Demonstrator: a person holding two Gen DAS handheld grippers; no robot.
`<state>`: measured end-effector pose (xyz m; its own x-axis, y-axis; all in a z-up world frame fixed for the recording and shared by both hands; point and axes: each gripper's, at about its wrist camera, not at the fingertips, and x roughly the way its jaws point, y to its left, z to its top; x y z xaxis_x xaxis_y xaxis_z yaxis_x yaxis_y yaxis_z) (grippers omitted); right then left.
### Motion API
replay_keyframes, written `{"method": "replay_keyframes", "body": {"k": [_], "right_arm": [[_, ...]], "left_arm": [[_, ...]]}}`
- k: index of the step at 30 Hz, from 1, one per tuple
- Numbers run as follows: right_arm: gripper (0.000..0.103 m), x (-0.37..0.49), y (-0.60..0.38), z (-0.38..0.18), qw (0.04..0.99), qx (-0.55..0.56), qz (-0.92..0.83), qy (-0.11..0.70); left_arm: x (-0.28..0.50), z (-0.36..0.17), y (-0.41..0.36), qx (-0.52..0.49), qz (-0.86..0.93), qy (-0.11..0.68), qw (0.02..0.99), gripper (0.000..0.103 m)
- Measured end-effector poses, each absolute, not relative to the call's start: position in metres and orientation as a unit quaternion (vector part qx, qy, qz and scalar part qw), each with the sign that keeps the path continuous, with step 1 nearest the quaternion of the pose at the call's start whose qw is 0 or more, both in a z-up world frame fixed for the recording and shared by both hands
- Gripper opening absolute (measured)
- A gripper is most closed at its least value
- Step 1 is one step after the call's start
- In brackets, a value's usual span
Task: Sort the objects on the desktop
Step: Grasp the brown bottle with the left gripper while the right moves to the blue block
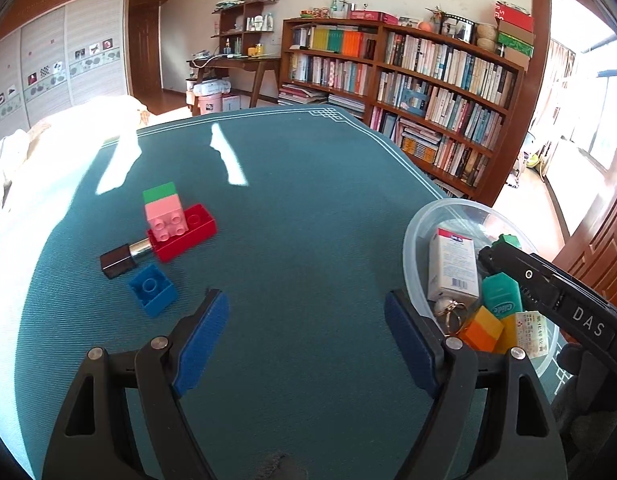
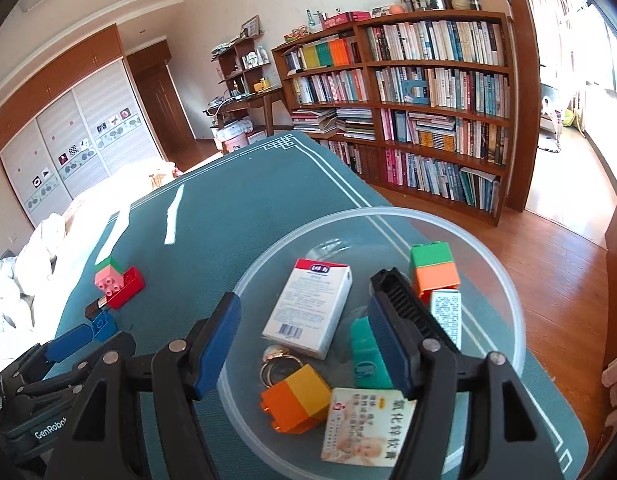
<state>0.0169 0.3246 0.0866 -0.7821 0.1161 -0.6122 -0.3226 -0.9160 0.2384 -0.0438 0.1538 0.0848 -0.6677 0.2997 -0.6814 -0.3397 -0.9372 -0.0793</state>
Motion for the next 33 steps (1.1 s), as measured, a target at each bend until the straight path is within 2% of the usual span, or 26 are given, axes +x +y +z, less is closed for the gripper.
{"method": "replay_keyframes", "body": {"k": [20, 33], "right_arm": [[0.071, -0.008, 0.228, 0.073, 0.027, -0.35, 0.929, 0.114], [0.071, -0.028, 0.191, 0.057, -0.008, -0.382, 0.92, 0.094]], "left_arm": [[-0.061, 0.057, 0.011, -0.395, 0.918, -0.034, 0.026, 0.083], [-0.076, 0.044, -0.002, -0.423, 0.904, -0.049, 0.046, 0.083]]}}
